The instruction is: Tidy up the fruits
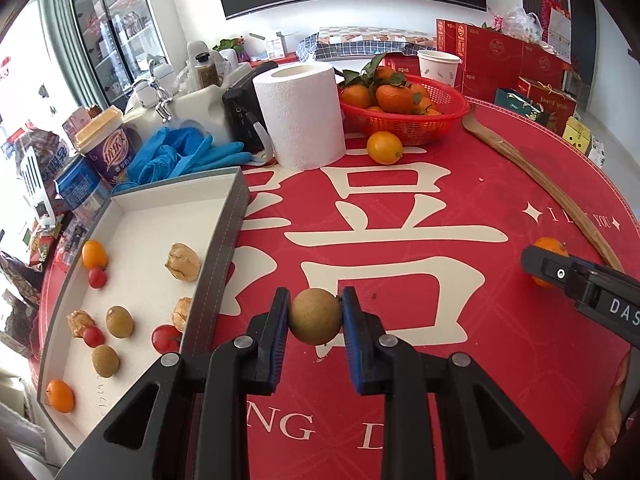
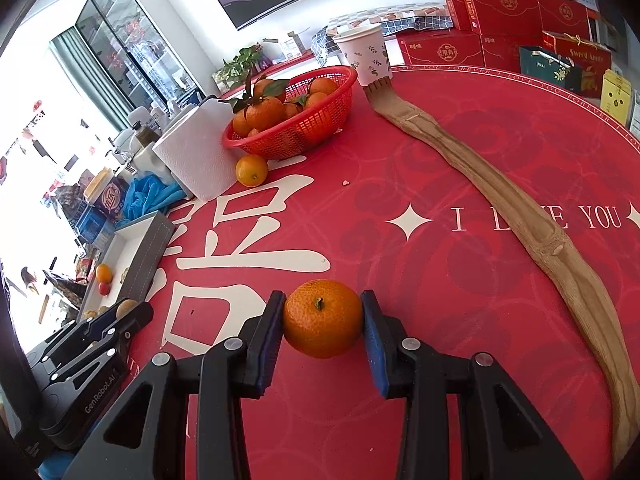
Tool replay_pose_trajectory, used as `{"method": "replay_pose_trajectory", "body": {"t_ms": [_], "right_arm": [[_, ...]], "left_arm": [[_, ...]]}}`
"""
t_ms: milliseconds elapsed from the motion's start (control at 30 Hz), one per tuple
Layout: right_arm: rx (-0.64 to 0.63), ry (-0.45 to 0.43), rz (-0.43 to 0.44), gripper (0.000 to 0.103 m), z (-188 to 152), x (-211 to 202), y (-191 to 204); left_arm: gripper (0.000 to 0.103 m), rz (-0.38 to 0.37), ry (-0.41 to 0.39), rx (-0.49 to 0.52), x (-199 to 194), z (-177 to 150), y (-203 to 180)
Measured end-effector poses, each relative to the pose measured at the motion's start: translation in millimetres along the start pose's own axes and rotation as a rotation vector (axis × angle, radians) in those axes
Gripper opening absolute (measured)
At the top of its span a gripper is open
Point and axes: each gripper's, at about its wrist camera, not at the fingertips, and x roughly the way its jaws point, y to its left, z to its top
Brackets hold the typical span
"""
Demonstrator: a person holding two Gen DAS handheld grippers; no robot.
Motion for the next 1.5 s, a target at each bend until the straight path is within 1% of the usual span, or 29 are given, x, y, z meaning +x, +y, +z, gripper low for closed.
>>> {"method": "replay_pose_trajectory", "body": {"t_ms": [100,233,267,600,1300,1500], "right_arm": [[-0.024,-0.006,-0.016,0.039,-1,0,4],[-0.034,-0.001,-0.017,0.039,-1,2,6],[-0.034,0.002,-0.018,0.039,-1,2,6],[-0.052,0.006,-0.03,0.039,-2,4,9],[-0.052,0.006,-0.028,0.039,-2,4,8],[-0.048,0.007,-0.021,0.039,-2,4,9]], "left_arm": [[0.028,-0.01,0.019,0.0,6,-4,-3],[0.028,-0.04,0.06,-0.022,18,-10,-2],[0.028,-0.045,0.052,-0.031,18,-11,-2],[0.028,-0.022,0.031,-0.014,17,-14,-5],[0.028,-0.017,0.036,-0.006,16,-14,-6],[0.028,-0.032,0.044,-0.003,16,-14,-6]]}}
